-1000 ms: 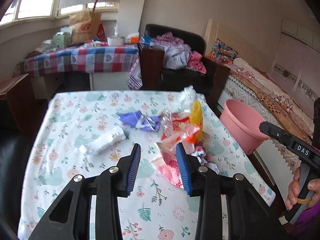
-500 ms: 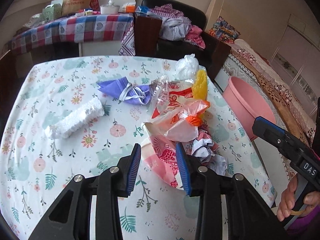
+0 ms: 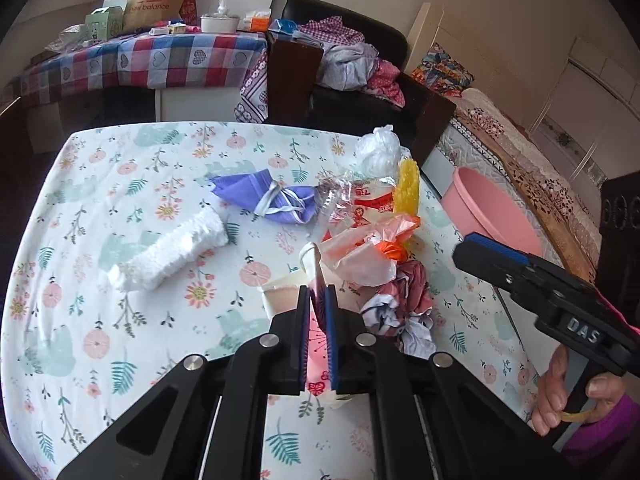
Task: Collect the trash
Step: 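Grasp the pink paper wrapper with the left tool while the right tool grasps the orange plastic wrapper, then lift both held wrappers and carry them over the pink bucket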
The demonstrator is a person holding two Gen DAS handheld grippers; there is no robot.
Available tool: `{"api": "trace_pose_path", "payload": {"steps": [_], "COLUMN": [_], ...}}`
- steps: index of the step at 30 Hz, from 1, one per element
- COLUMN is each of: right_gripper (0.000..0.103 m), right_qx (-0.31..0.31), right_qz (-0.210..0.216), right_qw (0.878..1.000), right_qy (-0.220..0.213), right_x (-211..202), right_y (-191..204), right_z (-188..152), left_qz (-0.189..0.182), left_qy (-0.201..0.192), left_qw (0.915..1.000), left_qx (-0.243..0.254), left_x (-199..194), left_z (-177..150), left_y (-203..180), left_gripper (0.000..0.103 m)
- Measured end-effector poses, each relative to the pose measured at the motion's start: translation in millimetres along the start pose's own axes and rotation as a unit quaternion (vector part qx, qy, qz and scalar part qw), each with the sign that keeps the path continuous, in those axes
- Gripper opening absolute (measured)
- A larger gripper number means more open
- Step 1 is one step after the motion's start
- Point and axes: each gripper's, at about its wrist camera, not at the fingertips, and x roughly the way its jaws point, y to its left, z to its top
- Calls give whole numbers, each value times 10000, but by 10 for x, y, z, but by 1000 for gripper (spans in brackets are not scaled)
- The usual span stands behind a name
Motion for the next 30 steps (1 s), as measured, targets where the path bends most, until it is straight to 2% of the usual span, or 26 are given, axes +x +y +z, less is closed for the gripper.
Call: {"api": "trace_pose_path", "payload": {"steps": [9,16,19,20,30], "right_gripper": [33,33,13,11,9], "right_qx": [-124,-88,-167,-196,-365], "right_qz": [-246,-371,-331,-322,-3], "right_qw": [9994,9988,9988,9988,9993], "right_qy": [200,314,320,301,-46], "right_x": [345,467,455,438,55], "right_y": [107,72,99,111,242], "right_z": [145,116,87,82,95], "left_qz": [-80,-128,-121,-121,-62], "left_qy": [-85,-132,-160,-167,-447], "left_qw": [9998,9997,9996,9996,9988], "left_qx": [-144,-179,-197,-202,-186], "left_x": [-94,-127,-150,-159,-359], "left_z": [-53,-61,-68,-67,-5], "left_y": [163,220,227,226,201], "left_gripper": [6,6,6,6,6]}}
